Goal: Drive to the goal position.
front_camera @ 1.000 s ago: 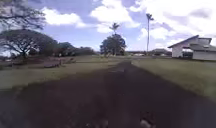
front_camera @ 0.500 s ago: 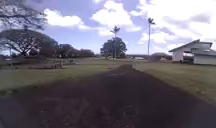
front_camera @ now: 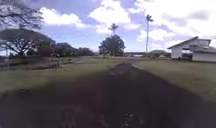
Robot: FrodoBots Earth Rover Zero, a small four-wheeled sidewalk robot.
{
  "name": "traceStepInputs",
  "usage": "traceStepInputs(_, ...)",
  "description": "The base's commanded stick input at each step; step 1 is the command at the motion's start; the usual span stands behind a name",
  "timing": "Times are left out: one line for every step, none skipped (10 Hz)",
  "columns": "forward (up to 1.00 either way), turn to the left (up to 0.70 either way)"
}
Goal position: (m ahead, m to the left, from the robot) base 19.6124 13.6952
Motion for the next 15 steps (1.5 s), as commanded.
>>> traceStepInputs(0.5, -0.5)
traceStepInputs(0.5, -0.5)
traceStepInputs(0.5, -0.5)
traceStepInputs(0.5, -0.5)
traceStepInputs(0.5, -0.5)
traceStepInputs(0.5, -0.39)
traceStepInputs(0.5, -0.06)
traceStepInputs(0.5, 0.0)
traceStepInputs(0.5, 0.0)
traceStepInputs(0.5, 0.0)
traceStepInputs(0.5, 0.0)
traceStepInputs(0.5, 0.0)
traceStepInputs(0.5, 0.0)
traceStepInputs(0.5, 0.0)
traceStepInputs(0.5, 0.0)
